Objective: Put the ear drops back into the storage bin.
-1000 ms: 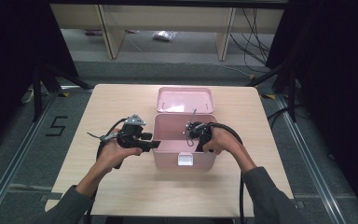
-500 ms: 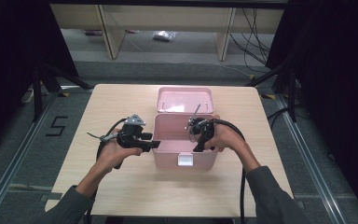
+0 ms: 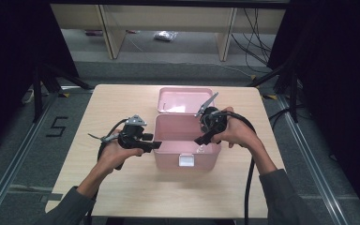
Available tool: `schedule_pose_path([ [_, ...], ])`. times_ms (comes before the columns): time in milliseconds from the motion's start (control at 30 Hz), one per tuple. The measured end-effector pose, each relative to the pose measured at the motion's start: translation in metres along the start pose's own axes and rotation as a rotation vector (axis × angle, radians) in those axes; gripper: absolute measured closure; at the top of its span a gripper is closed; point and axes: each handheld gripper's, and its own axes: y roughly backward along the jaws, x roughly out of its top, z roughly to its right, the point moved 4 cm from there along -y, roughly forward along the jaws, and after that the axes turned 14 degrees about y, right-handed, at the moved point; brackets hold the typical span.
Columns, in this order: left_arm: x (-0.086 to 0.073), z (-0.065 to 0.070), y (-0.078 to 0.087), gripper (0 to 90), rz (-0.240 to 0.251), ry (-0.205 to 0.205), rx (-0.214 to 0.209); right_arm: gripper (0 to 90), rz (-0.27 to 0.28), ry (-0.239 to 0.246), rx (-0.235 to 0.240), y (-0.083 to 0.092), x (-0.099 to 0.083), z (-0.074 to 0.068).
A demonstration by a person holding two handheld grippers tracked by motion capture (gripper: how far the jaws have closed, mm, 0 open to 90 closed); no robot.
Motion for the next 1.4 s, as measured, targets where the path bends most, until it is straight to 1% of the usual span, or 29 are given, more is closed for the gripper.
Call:
schedule_pose_path([
  [133, 0.000, 0.000, 0.000, 50.3, 0.000, -0.001, 0.003, 41.6, 0.058, -0.024, -0.036, 0.006, -0.001, 0.002],
  [400, 0.000, 0.000, 0.000, 50.2, 0.006, 0.002, 0.006, 41.2, 0.120, -0.089, -0.108, 0.017, -0.005, 0.011],
  [467, 0.001, 0.000, -0.001, 50.5, 0.010, 0.003, 0.006, 41.2, 0.139, -0.125, -0.136, 0.018, -0.007, 0.014],
  [500, 0.001, 0.000, -0.001, 50.4, 0.018, 0.005, 0.012, 41.2, 0.144, -0.121, -0.147, 0.019, -0.009, 0.015],
  [533, 0.001, 0.001, -0.002, 50.3, 0.026, 0.019, 0.003, 41.0, 0.139, -0.149, -0.148, 0.021, -0.010, 0.015],
  [567, 0.002, -0.002, -0.003, 50.1, 0.025, -0.029, 0.004, 41.0, 0.143, -0.152, -0.154, 0.021, -0.011, 0.016],
  [600, 0.001, -0.001, -0.002, 49.9, 0.015, -0.003, 0.021, 41.0, 0.160, -0.141, -0.160, 0.021, -0.012, 0.017],
  [633, 0.001, -0.001, -0.001, 49.7, 0.013, 0.006, 0.027, 40.9, 0.164, -0.165, -0.155, 0.023, -0.013, 0.017],
  [667, 0.001, -0.001, -0.001, 49.7, 0.015, 0.003, 0.025, 40.8, 0.170, -0.171, -0.156, 0.023, -0.014, 0.018],
  [700, 0.002, 0.001, -0.002, 49.7, 0.029, 0.025, 0.011, 40.8, 0.172, -0.178, -0.160, 0.024, -0.015, 0.018],
  [733, 0.002, 0.000, -0.002, 49.7, 0.032, 0.023, 0.011, 40.5, 0.183, -0.179, -0.171, 0.024, -0.016, 0.019],
  [767, 0.002, -0.001, -0.001, 49.6, 0.020, 0.007, 0.012, 40.3, 0.178, -0.177, -0.170, 0.025, -0.018, 0.021],
  [800, 0.002, -0.001, -0.001, 49.5, 0.024, 0.011, 0.012, 40.0, 0.190, -0.199, -0.168, 0.025, -0.018, 0.021],
  [833, 0.005, -0.003, -0.002, 49.5, 0.034, -0.023, 0.004, 39.7, 0.189, -0.207, -0.177, 0.026, -0.020, 0.023],
  [867, 0.005, -0.003, -0.002, 49.4, 0.033, -0.022, -0.002, 39.5, 0.198, -0.217, -0.186, 0.026, -0.021, 0.024],
  [900, 0.003, -0.001, -0.001, 49.3, 0.022, 0.014, 0.007, 39.4, 0.209, -0.215, -0.190, 0.026, -0.021, 0.026],
  [933, 0.005, -0.002, -0.002, 49.0, 0.035, -0.014, -0.002, 39.3, 0.207, -0.197, -0.203, 0.028, -0.023, 0.029],
  [967, 0.005, -0.003, -0.002, 48.3, 0.038, -0.014, 0.006, 39.3, 0.215, -0.221, -0.207, 0.027, -0.023, 0.030],
  [1000, 0.005, -0.002, -0.003, 47.3, 0.051, 0.002, 0.004, 39.2, 0.209, -0.243, -0.213, 0.029, -0.024, 0.030],
  [1067, 0.005, -0.003, -0.004, 47.3, 0.051, 0.002, 0.005, 39.0, 0.219, -0.229, -0.227, 0.030, -0.026, 0.035],
  [1100, 0.005, -0.004, -0.003, 47.3, 0.038, -0.012, 0.008, 39.0, 0.224, -0.244, -0.217, 0.030, -0.026, 0.035],
  [1133, 0.005, -0.004, -0.004, 47.3, 0.035, -0.008, 0.004, 38.7, 0.218, -0.271, -0.230, 0.029, -0.027, 0.036],
  [1200, 0.006, -0.004, -0.004, 47.1, 0.041, 0.004, 0.004, 38.7, 0.234, -0.276, -0.235, 0.028, -0.028, 0.038],
  [1233, 0.007, -0.004, -0.005, 47.0, 0.052, 0.004, 0.007, 38.7, 0.224, -0.276, -0.238, 0.029, -0.029, 0.039],
  [1267, 0.008, -0.006, -0.004, 46.8, 0.037, -0.012, 0.010, 38.8, 0.228, -0.287, -0.235, 0.029, -0.030, 0.040],
  [1300, 0.009, -0.007, -0.004, 46.5, 0.033, -0.009, 0.010, 38.7, 0.241, -0.262, -0.248, 0.028, -0.031, 0.043],
  [1333, 0.010, -0.006, -0.006, 45.7, 0.048, 0.010, 0.004, 38.7, 0.232, -0.273, -0.245, 0.029, -0.032, 0.043],
  [1367, 0.011, -0.008, -0.005, 45.2, 0.032, -0.008, 0.011, 38.6, 0.246, -0.271, -0.254, 0.029, -0.032, 0.046],
  [1400, 0.012, -0.008, -0.006, 45.2, 0.032, -0.009, 0.005, 38.6, 0.237, -0.284, -0.248, 0.030, -0.033, 0.046],
])
